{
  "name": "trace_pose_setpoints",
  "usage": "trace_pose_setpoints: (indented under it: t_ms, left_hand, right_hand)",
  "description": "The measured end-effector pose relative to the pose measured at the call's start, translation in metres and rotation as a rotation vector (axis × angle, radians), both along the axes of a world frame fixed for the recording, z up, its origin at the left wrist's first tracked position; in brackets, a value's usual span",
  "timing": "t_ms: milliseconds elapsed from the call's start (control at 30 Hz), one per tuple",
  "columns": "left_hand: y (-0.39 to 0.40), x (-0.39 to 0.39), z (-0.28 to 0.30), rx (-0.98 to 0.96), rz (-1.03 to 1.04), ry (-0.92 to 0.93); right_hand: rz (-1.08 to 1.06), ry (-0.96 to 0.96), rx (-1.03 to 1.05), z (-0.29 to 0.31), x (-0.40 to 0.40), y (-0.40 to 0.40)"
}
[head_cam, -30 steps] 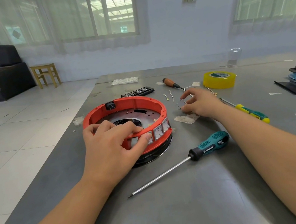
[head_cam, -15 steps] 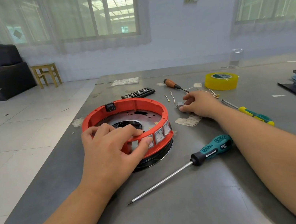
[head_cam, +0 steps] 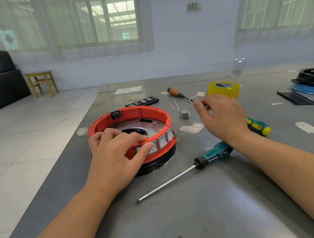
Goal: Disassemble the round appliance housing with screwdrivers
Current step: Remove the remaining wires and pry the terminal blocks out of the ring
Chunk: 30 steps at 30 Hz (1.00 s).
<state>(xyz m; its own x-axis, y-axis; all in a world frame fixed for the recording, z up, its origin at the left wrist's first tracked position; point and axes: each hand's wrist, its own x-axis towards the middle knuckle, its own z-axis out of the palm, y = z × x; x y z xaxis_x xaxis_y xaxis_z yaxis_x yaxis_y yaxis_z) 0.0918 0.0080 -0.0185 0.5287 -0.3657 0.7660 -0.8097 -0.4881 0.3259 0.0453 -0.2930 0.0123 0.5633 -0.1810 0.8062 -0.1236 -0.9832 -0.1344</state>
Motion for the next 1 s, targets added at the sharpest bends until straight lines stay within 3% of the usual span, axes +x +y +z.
trace_pose_setpoints:
  t_ms: [67,233,367,600,700,833,1000]
  left_hand:
    - [0.003,0.0,-0.001,-0.017,0.003,0.006]
    - [0.009,-0.004,-0.002,-0.026,0.025,0.047]
    - [0.009,-0.007,-0.001,-0.021,0.04,0.085]
    - [0.012,-0.005,0.001,0.015,0.054,0.123]
    - [0.013,-0.005,0.002,0.016,0.055,0.134]
    - [0.015,-0.004,0.002,0.019,0.048,0.155]
    - [0.017,-0.003,0.002,-0.006,0.046,0.179]
  right_hand:
    - [0.079,-0.067,-0.047,-0.004,-0.027,0.008]
    - [0.173,-0.023,-0.125,-0.015,-0.073,0.016]
    - [0.312,0.106,-0.174,-0.014,-0.081,0.027]
    - [0.542,0.389,-0.467,-0.009,-0.091,0.034]
    - [0.547,0.516,-0.511,-0.011,-0.092,0.041]
    - [0.488,0.47,-0.6,-0.014,-0.09,0.045]
    - [0.338,0.509,-0.405,-0.016,-0.089,0.042]
